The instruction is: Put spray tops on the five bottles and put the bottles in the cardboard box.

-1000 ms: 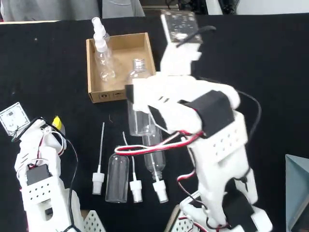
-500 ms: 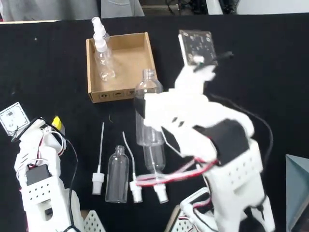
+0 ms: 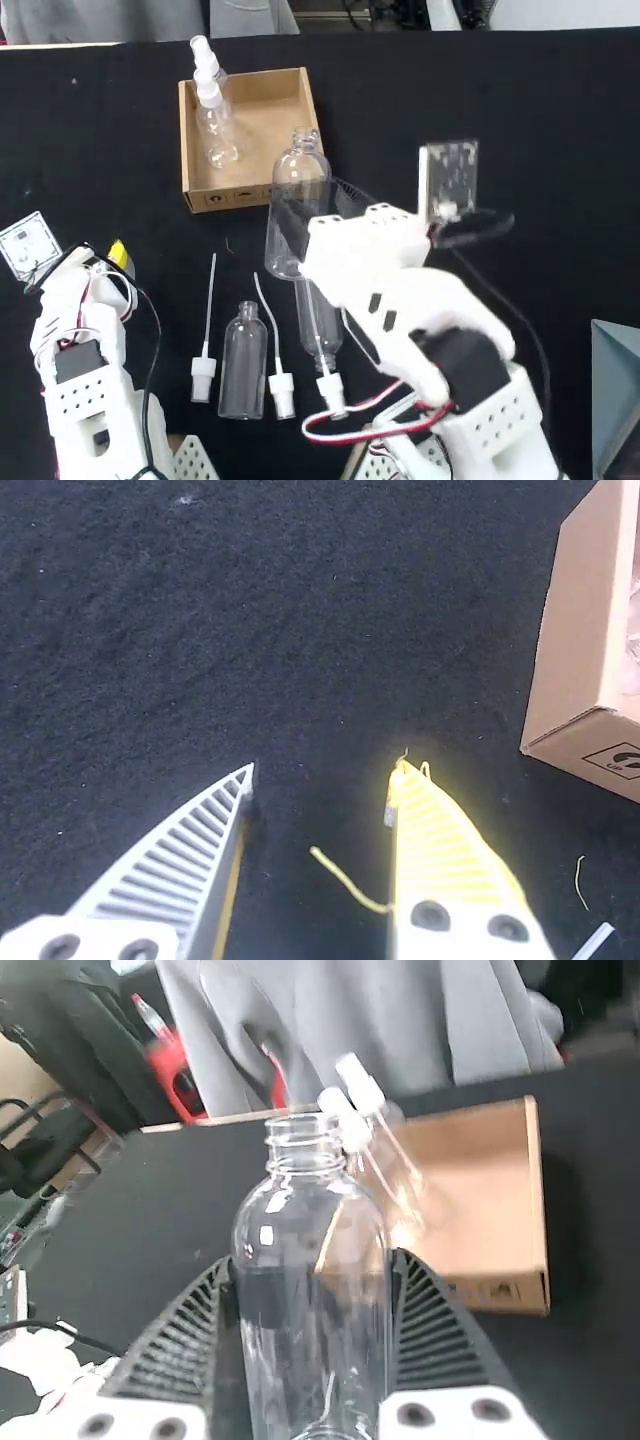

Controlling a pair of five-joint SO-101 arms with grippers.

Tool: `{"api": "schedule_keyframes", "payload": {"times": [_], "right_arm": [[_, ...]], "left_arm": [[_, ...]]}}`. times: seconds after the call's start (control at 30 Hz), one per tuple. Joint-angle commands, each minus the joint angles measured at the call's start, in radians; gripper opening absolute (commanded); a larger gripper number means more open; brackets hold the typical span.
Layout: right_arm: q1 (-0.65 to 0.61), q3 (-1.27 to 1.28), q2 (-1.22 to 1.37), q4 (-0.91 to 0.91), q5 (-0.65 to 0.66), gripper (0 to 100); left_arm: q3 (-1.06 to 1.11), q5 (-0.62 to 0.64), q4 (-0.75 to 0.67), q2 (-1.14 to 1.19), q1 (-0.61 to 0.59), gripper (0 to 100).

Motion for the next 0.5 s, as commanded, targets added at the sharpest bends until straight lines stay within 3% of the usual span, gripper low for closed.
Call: {"api": "schedule_keyframes", "payload": {"times": [0.0, 0.3, 0.47], "right_arm": [[0.023, 0.082, -0.124, -0.109, 0.100, 5.3], [0.023, 0.340, -0.315, -0.318, 0.216, 5.3], [0.023, 0.453, -0.386, -0.390, 0.256, 5.3]], "left_arm": [[-0.015, -0.005, -0.020, -0.018, 0.016, 20], [-0.016, -0.005, -0.012, -0.018, 0.016, 20], [-0.079, -0.006, 0.120, -0.018, 0.056, 20]]}}
